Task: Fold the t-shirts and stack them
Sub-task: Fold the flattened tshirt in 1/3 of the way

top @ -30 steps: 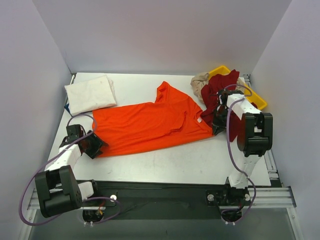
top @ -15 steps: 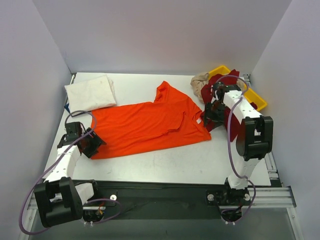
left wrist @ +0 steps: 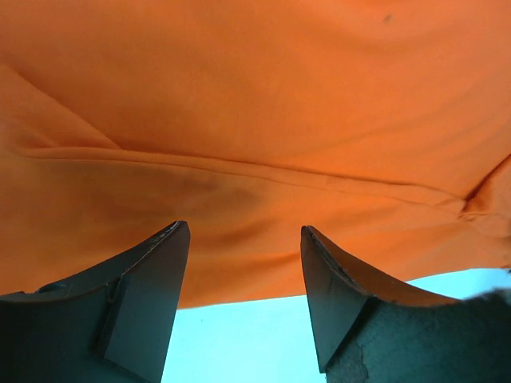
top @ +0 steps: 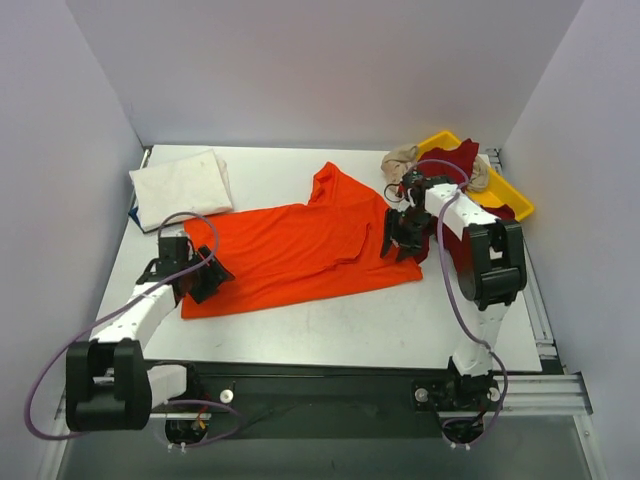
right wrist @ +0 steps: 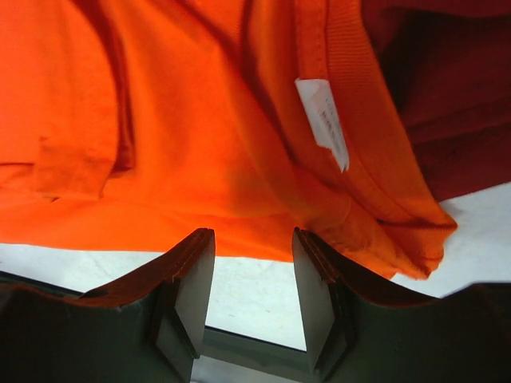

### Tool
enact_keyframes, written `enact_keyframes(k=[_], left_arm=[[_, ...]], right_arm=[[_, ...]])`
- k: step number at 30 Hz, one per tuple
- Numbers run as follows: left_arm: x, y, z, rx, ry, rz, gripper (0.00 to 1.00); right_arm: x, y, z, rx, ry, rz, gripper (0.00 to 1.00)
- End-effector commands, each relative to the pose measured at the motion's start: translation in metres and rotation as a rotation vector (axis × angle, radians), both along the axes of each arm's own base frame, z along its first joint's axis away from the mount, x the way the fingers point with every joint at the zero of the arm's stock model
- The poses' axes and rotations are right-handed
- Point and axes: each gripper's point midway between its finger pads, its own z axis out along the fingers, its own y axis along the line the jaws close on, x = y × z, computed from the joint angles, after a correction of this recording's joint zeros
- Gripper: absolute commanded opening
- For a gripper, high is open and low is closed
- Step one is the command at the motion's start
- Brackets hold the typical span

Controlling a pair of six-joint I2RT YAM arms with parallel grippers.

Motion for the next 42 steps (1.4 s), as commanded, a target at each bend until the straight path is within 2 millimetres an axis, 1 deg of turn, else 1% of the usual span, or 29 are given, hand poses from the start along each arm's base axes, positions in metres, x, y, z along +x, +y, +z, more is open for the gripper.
enact_keyframes(k=[1, 3, 5, 6, 8, 9, 11, 12, 14, 15, 16, 18, 20, 21, 22, 23, 26, 27, 30, 31, 32, 33, 34, 36, 39, 41, 42], left_arm=[[0.014, -0.019, -0.010, -0.056, -0.058, -0.030, 0.68], [0.008, -0.019, -0.020, -0.057, -0.021, -0.030, 0.68], [0.004, -0.018, -0.024, -0.049, -0.011, -0.029, 0.68], [0.000, -0.015, -0.026, -0.038, 0.004, -0.021, 0.68], [-0.005, -0.012, -0.024, -0.027, 0.010, -0.002, 0.68], [-0.012, -0.008, -0.025, -0.007, 0.034, 0.016, 0.68], [-0.024, -0.003, -0.030, 0.003, 0.081, 0.047, 0.68], [-0.030, 0.000, -0.033, 0.019, 0.089, 0.065, 0.68], [-0.042, 0.002, -0.038, 0.015, 0.133, 0.097, 0.68], [-0.045, 0.004, -0.037, 0.021, 0.137, 0.111, 0.68], [-0.050, 0.004, -0.039, 0.020, 0.150, 0.125, 0.68], [-0.058, 0.004, -0.037, 0.003, 0.161, 0.154, 0.69], [-0.067, 0.002, -0.038, -0.018, 0.177, 0.180, 0.69], [-0.068, 0.001, -0.034, -0.030, 0.160, 0.182, 0.69], [-0.071, 0.000, -0.034, -0.039, 0.161, 0.188, 0.70], [-0.075, -0.001, -0.034, -0.048, 0.174, 0.201, 0.69], [-0.079, -0.001, -0.025, -0.063, 0.150, 0.215, 0.70], [-0.077, -0.002, -0.020, -0.069, 0.125, 0.213, 0.70], [-0.071, -0.002, -0.004, -0.072, 0.075, 0.205, 0.70], [-0.069, -0.002, 0.001, -0.068, 0.063, 0.196, 0.70], [-0.063, -0.002, 0.011, -0.064, 0.036, 0.187, 0.70], [-0.061, -0.002, 0.015, -0.058, 0.023, 0.178, 0.70], [-0.059, -0.002, 0.018, -0.041, 0.010, 0.155, 0.70], [-0.053, -0.002, 0.025, -0.026, -0.020, 0.128, 0.70], [-0.046, -0.008, 0.027, -0.023, -0.057, 0.082, 0.70], [-0.042, -0.014, 0.029, -0.039, -0.082, 0.061, 0.70], [-0.042, -0.016, 0.027, -0.044, -0.077, 0.053, 0.70]], right_arm=[[-0.011, -0.001, -0.015, 0.002, 0.062, -0.003, 0.44], [-0.020, -0.002, -0.026, -0.003, 0.106, 0.001, 0.43], [-0.027, -0.004, -0.033, -0.015, 0.128, -0.001, 0.43], [-0.035, -0.008, -0.038, -0.029, 0.152, -0.006, 0.43], [-0.046, -0.014, -0.043, -0.064, 0.173, -0.010, 0.43], [-0.055, -0.018, -0.047, -0.080, 0.198, -0.016, 0.43], [-0.068, -0.026, -0.049, -0.115, 0.234, -0.019, 0.43], [-0.083, -0.030, -0.051, -0.131, 0.281, -0.019, 0.43], [-0.096, -0.034, -0.050, -0.152, 0.311, -0.027, 0.42], [-0.103, -0.035, -0.050, -0.158, 0.328, -0.031, 0.42], [-0.116, -0.037, -0.051, -0.167, 0.364, -0.034, 0.42], [-0.127, -0.038, -0.046, -0.166, 0.377, -0.051, 0.42], [-0.143, -0.040, -0.040, -0.168, 0.397, -0.058, 0.42], [-0.151, -0.040, -0.038, -0.169, 0.410, -0.065, 0.42], [-0.154, -0.040, -0.033, -0.164, 0.393, -0.068, 0.42], [-0.166, -0.041, -0.033, -0.167, 0.415, -0.073, 0.42], [-0.180, -0.041, -0.025, -0.158, 0.411, -0.071, 0.43], [-0.182, -0.041, -0.021, -0.158, 0.406, -0.070, 0.43], [-0.177, -0.033, -0.004, -0.136, 0.349, -0.040, 0.43], [-0.174, -0.029, 0.004, -0.120, 0.317, -0.032, 0.43], [-0.172, -0.023, 0.009, -0.112, 0.297, -0.013, 0.43], [-0.164, -0.016, 0.018, -0.094, 0.259, 0.002, 0.43], [-0.160, -0.010, 0.025, -0.075, 0.228, 0.009, 0.44], [-0.147, 0.002, 0.034, -0.059, 0.160, 0.041, 0.44], [-0.135, 0.013, 0.033, -0.060, 0.122, 0.067, 0.44], [-0.132, 0.018, 0.023, -0.061, 0.146, 0.080, 0.44], [-0.126, 0.022, 0.020, -0.057, 0.129, 0.088, 0.44]])
